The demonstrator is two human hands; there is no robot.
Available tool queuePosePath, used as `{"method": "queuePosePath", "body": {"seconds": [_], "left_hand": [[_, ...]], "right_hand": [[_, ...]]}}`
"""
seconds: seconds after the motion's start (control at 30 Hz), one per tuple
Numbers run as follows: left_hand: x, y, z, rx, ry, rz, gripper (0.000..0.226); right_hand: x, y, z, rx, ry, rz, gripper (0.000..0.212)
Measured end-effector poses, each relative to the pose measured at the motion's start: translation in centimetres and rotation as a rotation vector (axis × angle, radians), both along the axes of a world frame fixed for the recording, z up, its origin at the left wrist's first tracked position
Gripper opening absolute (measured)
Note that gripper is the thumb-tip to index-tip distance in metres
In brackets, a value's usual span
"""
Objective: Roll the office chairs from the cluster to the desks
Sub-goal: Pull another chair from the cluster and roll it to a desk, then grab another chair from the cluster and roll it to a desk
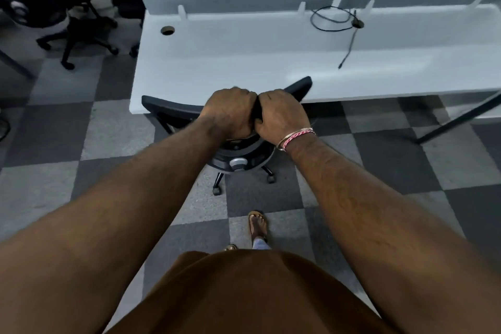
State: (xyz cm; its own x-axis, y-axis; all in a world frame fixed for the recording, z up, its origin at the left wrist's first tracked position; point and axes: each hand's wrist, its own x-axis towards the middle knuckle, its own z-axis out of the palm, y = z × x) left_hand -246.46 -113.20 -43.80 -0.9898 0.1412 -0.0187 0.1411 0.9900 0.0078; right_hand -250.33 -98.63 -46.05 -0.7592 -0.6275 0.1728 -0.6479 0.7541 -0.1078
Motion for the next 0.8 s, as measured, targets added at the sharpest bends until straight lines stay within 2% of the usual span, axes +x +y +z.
{"method": "queuePosePath", "body": {"seconds": [0.17,0.43,0.8], "left_hand": [[0.6,6.8,1.7,-0.019,0.02,-0.139,0.028],[0.7,23.9,2.7,-0.106,0.002,-0.4,0.024],[-0.4,60.6,3.9,-0.096,-0.072,-0.688,0.017]], "right_hand": [[2.3,7.2,1.4,-0.012,0.053,-0.139,0.028],[5.5,24.1,1.5,0.029,0.06,-0.338,0.024],[9.4,59.5,2.6,0.068,0.018,-0.701,0.027]]}}
